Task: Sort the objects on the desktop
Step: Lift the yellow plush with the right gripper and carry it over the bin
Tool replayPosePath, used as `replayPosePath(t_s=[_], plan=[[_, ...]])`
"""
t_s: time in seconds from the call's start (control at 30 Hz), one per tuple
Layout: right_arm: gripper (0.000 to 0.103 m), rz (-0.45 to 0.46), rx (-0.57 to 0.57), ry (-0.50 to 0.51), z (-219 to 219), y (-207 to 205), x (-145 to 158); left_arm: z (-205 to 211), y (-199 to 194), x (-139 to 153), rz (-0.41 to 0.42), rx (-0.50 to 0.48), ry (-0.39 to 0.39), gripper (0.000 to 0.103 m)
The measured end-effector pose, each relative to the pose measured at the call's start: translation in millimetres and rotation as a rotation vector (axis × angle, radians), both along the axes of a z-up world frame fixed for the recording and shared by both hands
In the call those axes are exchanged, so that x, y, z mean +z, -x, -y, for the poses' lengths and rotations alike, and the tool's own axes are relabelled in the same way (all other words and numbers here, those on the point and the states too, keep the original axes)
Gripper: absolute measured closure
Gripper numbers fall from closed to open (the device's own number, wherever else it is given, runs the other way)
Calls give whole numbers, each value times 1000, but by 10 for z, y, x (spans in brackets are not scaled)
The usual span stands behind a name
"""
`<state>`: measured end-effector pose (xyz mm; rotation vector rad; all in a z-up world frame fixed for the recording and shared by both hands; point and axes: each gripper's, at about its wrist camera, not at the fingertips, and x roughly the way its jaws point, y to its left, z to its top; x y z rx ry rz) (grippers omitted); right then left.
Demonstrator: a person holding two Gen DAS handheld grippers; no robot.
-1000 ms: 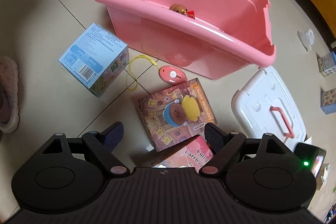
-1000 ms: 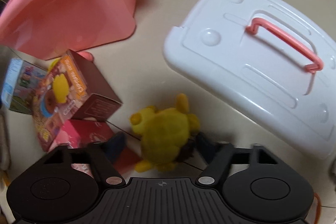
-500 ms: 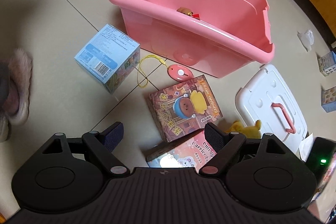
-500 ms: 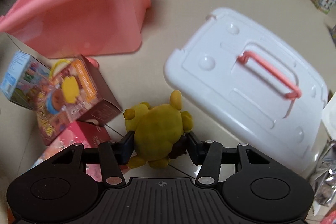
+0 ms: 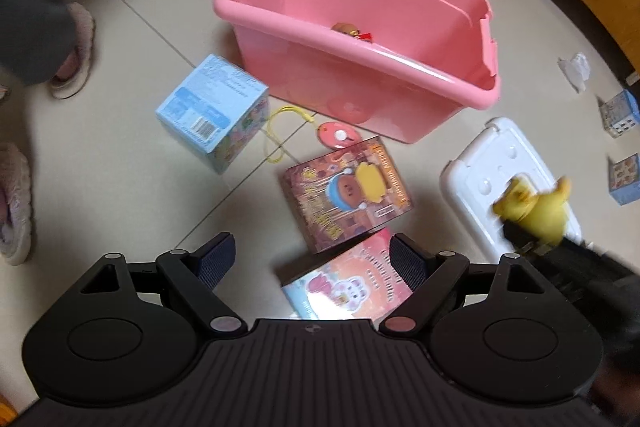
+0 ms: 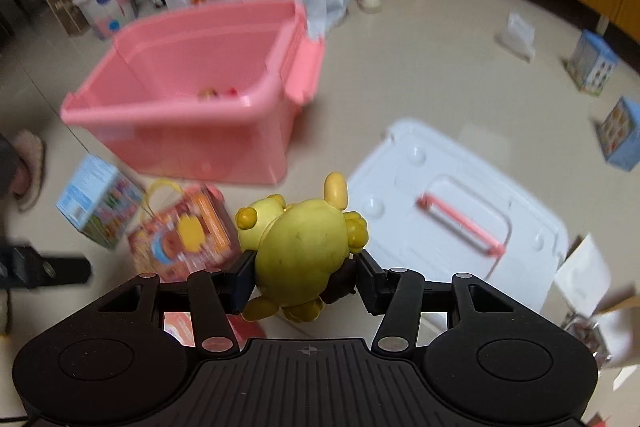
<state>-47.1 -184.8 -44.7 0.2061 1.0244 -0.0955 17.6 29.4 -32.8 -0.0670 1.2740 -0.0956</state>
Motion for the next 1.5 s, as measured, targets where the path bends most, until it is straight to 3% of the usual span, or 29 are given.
replayPosePath(t_s=[0.53, 1.13, 1.33, 1.5], plan=[[55, 161, 67, 16, -313, -336, 825, -322, 33, 48, 25, 69, -24, 17], [55, 73, 190, 88, -846, -1450, 729, -533, -174, -107, 50, 151, 19, 17], [55, 13, 245, 146, -935, -1817, 523, -438, -266, -219, 40, 131, 37, 17], [55, -46, 275, 181, -996, -2017, 269, -463, -315, -334, 22, 194, 34, 17]])
